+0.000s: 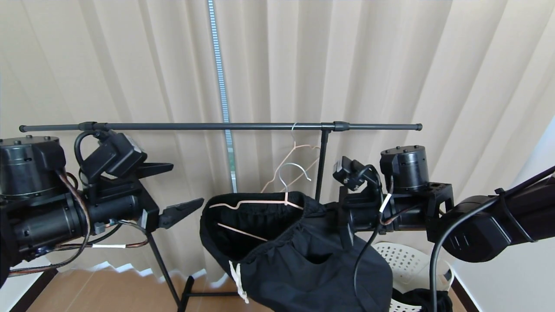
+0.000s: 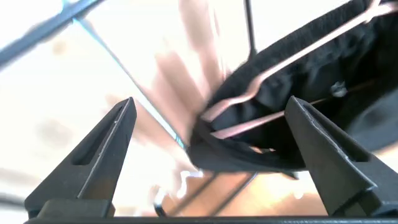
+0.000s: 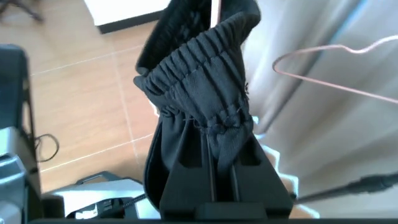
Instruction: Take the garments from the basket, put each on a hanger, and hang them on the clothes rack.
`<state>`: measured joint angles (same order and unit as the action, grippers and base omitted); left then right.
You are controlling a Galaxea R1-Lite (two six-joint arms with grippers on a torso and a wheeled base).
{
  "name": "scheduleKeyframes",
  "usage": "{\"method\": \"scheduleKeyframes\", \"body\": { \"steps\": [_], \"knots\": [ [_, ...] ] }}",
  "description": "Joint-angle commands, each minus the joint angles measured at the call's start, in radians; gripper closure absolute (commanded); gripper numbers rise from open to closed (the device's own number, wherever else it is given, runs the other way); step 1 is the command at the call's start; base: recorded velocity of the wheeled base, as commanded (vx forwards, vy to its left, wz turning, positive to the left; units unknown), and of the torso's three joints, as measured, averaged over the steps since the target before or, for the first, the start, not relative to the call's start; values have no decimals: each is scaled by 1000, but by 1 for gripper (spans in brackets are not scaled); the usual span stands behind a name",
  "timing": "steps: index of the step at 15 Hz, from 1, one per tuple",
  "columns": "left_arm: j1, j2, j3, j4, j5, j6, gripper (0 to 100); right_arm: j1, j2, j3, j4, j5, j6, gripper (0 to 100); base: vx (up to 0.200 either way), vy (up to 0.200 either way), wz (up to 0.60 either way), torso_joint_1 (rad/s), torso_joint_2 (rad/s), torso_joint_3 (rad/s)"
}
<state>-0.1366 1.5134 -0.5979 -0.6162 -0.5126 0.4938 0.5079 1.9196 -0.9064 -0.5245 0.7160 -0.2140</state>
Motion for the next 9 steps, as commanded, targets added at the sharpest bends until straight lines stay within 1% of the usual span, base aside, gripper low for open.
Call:
{"method": "scheduleKeyframes", "body": {
  "steps": [1, 2, 3, 4, 5, 6, 7, 9],
  "knots": [
    [115, 51, 0, 21, -141, 83, 0, -45, -5, 1, 0, 96, -4, 100, 0, 0, 0, 0, 0, 0],
    [132, 71, 4, 24, -204, 112, 0, -61, -5, 0, 0, 137, -4, 100, 0, 0, 0, 0, 0, 0],
    [138, 105, 18, 26, -276, 177, 0, -81, -10, 1, 0, 177, -5, 100, 0, 0, 0, 0, 0, 0],
    [138, 105, 18, 26, -276, 177, 0, -81, -10, 1, 0, 177, -5, 100, 0, 0, 0, 0, 0, 0],
    [138, 151, 33, 27, -300, 292, 0, -98, -14, 3, 1, 231, -7, 100, 0, 0, 0, 0, 0, 0],
    [134, 186, 36, 33, -300, 354, 0, -111, -24, 3, 1, 267, -11, 100, 0, 0, 0, 0, 0, 0],
    [130, 205, 33, 36, -300, 371, 0, -114, -28, 3, 1, 280, -15, 100, 0, 0, 0, 0, 0, 0],
    [130, 220, 20, 36, -304, 373, 0, -115, -31, 4, 1, 290, -18, 100, 0, 0, 0, 0, 0, 0]
  ]
}}
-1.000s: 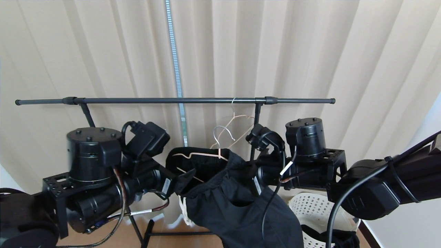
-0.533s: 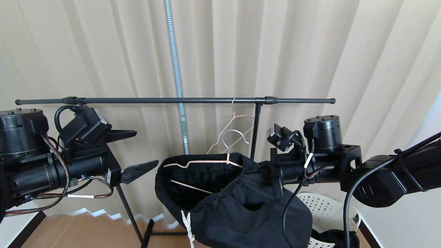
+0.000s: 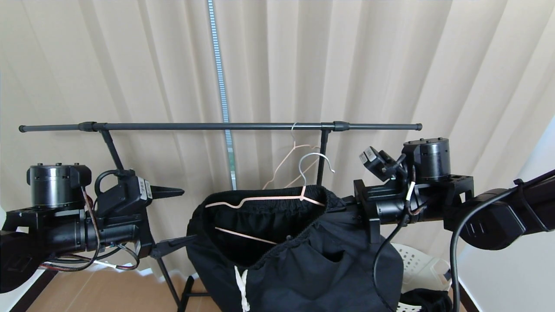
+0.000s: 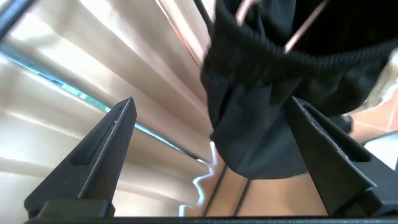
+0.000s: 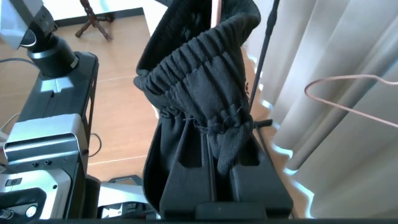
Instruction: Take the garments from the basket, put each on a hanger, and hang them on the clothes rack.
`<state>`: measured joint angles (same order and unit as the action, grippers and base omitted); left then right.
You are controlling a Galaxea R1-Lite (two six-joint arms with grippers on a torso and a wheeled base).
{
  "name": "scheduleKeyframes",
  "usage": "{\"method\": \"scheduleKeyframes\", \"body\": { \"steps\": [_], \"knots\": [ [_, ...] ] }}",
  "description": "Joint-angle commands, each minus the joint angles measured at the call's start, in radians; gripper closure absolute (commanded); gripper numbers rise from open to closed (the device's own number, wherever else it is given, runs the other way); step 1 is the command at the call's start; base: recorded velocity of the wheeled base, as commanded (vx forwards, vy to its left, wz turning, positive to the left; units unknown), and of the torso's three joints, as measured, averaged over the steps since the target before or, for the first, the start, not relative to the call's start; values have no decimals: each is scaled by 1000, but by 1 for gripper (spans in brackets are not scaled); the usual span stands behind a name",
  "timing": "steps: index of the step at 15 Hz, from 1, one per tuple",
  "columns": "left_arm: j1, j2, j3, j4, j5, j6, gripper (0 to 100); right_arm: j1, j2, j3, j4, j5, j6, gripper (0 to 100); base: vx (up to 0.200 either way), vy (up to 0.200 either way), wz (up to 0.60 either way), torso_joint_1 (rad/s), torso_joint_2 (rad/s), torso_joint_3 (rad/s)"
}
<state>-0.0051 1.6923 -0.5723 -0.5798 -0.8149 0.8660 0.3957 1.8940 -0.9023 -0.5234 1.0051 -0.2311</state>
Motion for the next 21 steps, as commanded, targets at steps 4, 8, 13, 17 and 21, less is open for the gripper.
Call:
{"method": "scheduleKeyframes", "body": {
  "steps": [4, 8, 13, 17, 21],
  "knots": [
    [-18, 64, -35, 0, 3, -27, 0, -6, -30, 26, 0, 93, -7, 100, 0, 0, 0, 0, 0, 0],
    [-81, 66, -103, -2, 33, -171, 0, 12, -29, 74, 3, 96, -97, 100, 0, 0, 0, 0, 0, 0],
    [-176, 64, -112, -2, 33, -197, 0, 20, -26, 74, 3, 96, -99, 100, 0, 0, 0, 0, 0, 0],
    [-245, 64, -113, -2, 33, -199, 0, 41, -9, 49, 3, 96, -97, 100, 0, 0, 0, 0, 0, 0],
    [-292, 69, -112, 0, 34, -202, 0, 66, -6, 22, 5, 95, -97, 100, 0, 0, 0, 0, 0, 0]
  ]
}}
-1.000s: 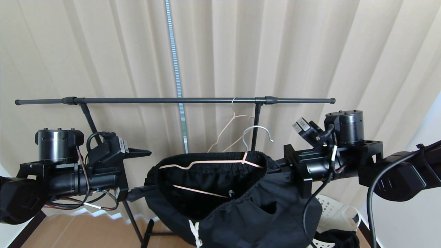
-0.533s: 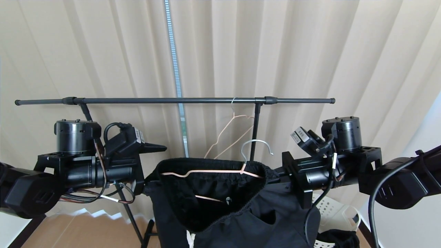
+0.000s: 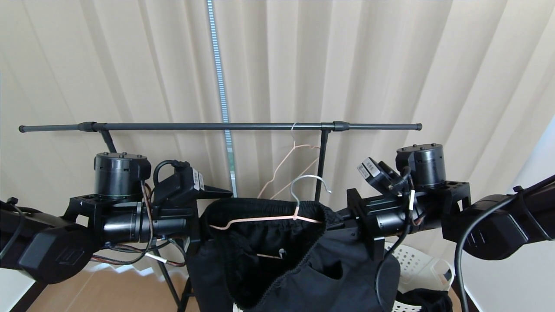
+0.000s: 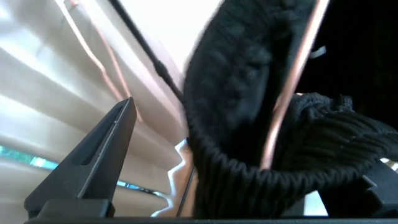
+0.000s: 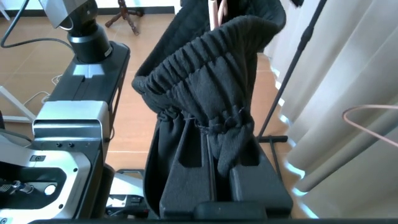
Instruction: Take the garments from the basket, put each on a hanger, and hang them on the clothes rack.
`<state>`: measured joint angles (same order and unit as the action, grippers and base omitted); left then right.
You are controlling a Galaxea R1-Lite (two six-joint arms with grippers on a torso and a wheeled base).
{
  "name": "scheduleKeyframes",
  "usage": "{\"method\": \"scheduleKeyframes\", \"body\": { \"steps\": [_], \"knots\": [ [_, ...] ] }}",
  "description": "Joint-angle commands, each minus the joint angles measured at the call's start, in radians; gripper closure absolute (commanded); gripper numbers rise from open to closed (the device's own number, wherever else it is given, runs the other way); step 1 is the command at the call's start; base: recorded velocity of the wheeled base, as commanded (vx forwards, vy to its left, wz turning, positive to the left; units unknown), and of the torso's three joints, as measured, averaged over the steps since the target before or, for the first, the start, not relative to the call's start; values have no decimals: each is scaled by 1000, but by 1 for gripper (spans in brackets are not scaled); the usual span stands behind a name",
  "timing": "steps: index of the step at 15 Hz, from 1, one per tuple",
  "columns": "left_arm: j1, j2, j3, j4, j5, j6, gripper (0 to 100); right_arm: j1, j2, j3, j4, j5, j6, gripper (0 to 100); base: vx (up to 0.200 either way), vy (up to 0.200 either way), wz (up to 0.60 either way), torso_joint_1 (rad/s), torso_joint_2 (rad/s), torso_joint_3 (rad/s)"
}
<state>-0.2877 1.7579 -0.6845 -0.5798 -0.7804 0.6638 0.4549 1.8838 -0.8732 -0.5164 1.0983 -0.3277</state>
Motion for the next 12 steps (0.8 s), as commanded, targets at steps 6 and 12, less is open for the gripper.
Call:
{"method": "scheduleKeyframes", "body": {
  "steps": [6, 12],
  "knots": [
    [-24, 3, 5, 0, 3, 0, 0, 33, 8, -58, 1, 2, 1, 100, 0, 0, 0, 0, 0, 0],
    [-24, 2, 17, 0, 3, 2, 100, 34, 21, -73, -5, 2, 2, 100, 0, 0, 0, 0, 0, 0]
  ]
}}
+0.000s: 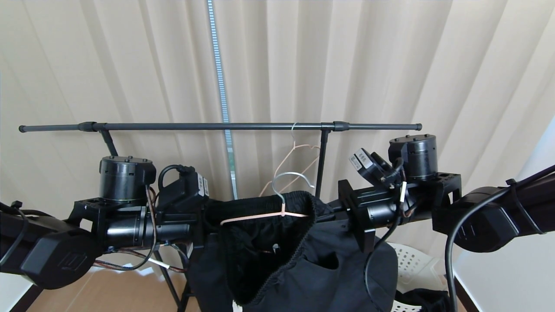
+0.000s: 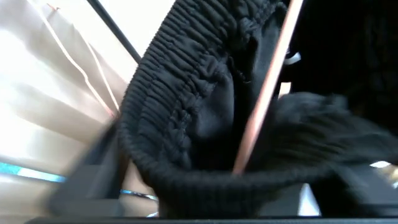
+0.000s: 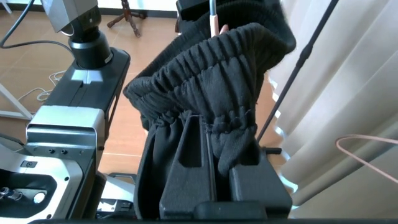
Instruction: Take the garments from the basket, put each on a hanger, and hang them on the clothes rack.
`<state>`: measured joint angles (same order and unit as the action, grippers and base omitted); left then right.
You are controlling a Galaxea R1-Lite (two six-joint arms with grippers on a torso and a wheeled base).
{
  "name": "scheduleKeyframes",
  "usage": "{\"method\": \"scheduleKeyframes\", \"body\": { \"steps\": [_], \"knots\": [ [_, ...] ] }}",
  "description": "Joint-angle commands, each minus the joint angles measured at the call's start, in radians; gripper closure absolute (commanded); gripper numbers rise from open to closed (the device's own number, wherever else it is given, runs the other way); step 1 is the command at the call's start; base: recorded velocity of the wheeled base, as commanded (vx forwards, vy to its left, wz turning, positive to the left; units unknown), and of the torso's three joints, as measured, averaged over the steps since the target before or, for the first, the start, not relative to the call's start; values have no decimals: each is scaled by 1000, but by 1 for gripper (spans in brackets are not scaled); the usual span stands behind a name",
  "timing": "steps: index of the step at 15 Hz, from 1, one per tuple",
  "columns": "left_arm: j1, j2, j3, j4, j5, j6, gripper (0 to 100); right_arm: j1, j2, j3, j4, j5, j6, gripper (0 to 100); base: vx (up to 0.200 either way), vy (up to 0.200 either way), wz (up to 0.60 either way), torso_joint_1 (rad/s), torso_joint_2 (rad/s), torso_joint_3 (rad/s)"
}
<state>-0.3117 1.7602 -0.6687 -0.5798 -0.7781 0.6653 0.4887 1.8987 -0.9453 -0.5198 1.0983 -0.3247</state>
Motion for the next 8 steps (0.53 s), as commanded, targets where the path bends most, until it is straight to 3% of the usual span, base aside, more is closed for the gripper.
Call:
{"method": "scheduleKeyframes", "body": {
  "steps": [1, 8],
  "knots": [
    [0, -2, 1, 0, 0, 0, 100, 1, 6, -1, -3, 2, -1, 100, 0, 0, 0, 0, 0, 0],
    [5, -4, 5, -3, 2, 0, 100, -9, 19, -16, 6, -11, 10, 100, 0, 0, 0, 0, 0, 0]
  ]
}}
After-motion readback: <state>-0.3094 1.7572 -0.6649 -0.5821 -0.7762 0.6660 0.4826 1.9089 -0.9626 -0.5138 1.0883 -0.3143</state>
